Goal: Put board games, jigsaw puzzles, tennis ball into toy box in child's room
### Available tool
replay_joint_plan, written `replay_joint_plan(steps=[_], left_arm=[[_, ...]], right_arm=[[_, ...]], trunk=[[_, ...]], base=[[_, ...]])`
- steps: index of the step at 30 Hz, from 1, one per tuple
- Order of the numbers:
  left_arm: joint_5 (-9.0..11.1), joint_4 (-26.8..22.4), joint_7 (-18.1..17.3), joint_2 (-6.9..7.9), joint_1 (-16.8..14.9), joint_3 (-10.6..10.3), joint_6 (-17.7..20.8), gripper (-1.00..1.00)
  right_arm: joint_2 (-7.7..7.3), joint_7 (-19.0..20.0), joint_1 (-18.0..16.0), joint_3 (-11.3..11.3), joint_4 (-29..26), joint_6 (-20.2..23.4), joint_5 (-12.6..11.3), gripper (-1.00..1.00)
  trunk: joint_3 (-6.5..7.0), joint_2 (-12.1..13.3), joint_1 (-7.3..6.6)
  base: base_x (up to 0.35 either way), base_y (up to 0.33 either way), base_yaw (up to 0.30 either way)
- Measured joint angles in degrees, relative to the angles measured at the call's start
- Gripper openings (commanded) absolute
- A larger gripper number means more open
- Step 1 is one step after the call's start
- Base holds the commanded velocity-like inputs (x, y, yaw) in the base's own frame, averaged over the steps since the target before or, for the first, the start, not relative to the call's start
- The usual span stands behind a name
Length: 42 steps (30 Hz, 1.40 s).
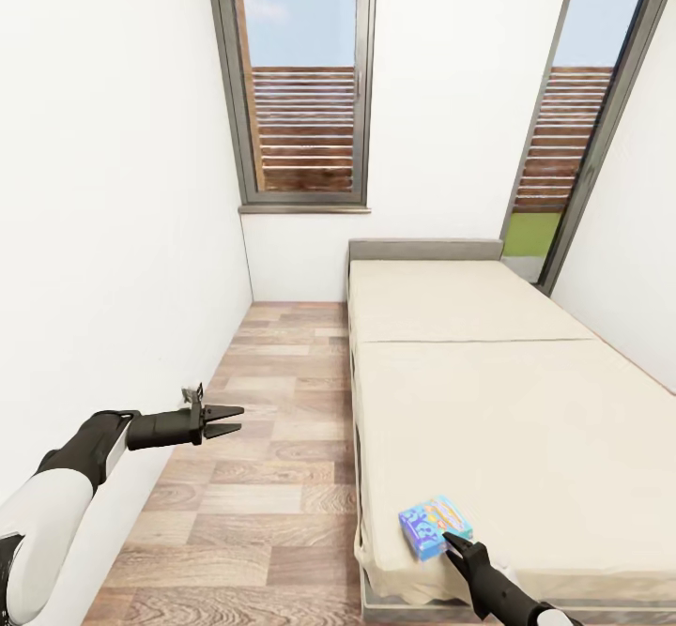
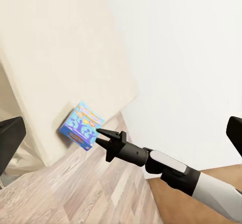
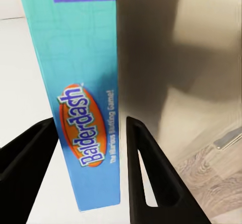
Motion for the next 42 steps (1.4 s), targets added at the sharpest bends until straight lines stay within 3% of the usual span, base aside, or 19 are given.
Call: replay_joint_plan(steps=[23, 31, 42], left_arm=[[0.0, 0.0, 0.2, -0.11, 0.0, -0.1, 0.0, 1.00], [0.0, 0.0, 0.2, -0.15, 0.0, 0.0, 0.0, 1.00], [0.0, 0.0, 0.2, -0.11, 0.0, -0.1, 0.0, 1.00]], right_arm=[[0.00, 0.1, 0.0, -0.1, -0.5, -0.1, -0.3, -1.00], [-0.05, 6.4, 0.0, 0.0, -3.6, -0.2, -0.1, -1.00], [-0.03, 7.1, 0.0, 0.0, -3.8, -0.2, 0.0, -1.00]], trunk=[[4.13, 9.2, -5.05], [5.57, 12.4, -6.81], [7.54, 16.8, -9.23]], base=[[0.000, 0.000, 0.000], [0.000, 0.000, 0.000], [0.000, 0.000, 0.000]])
